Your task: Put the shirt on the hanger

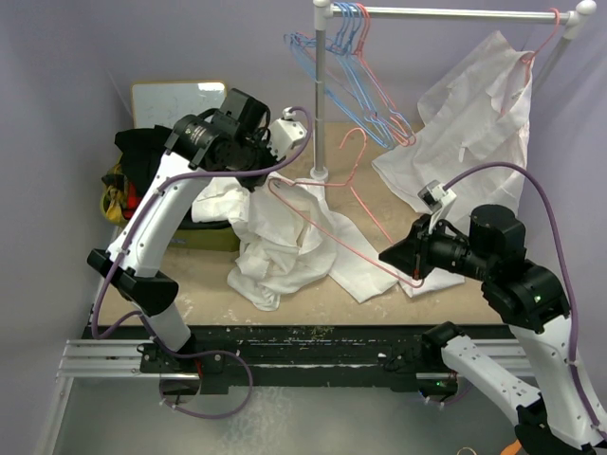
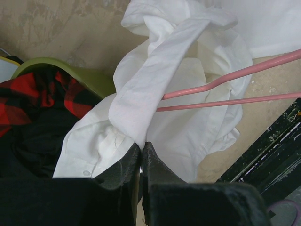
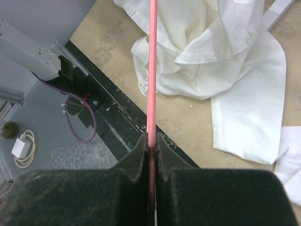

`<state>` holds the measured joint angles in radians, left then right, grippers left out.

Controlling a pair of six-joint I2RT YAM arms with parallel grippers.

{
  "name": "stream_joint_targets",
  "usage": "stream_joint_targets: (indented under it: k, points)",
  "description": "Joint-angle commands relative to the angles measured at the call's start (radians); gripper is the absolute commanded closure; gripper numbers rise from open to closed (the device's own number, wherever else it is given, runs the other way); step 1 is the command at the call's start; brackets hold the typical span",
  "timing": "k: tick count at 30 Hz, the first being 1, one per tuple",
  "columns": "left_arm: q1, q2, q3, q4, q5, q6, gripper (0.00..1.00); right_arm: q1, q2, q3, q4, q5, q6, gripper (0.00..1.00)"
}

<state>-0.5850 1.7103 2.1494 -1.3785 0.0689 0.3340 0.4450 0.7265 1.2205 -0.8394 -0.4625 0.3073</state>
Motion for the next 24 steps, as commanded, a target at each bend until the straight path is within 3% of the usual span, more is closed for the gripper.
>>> stream_joint_targets:
  k: [1,15,19,24]
  points:
    - [-0.007,0.007,0.079,0.000,0.003,-0.001,0.92,0.001,-0.002,-0.009,0.057,-0.013,-0.033,1.00]
    - [-0.044,0.048,0.224,-0.032,0.031,-0.008,0.92,0.001,0.131,-0.058,0.260,-0.090,-0.076,1.00]
    - [-0.112,0.090,0.334,-0.044,0.025,-0.004,0.91,0.001,0.178,-0.072,0.332,-0.210,-0.082,1.00]
    - [-0.257,0.112,0.416,-0.052,0.020,-0.012,0.92,0.002,0.212,-0.110,0.403,-0.205,-0.083,1.00]
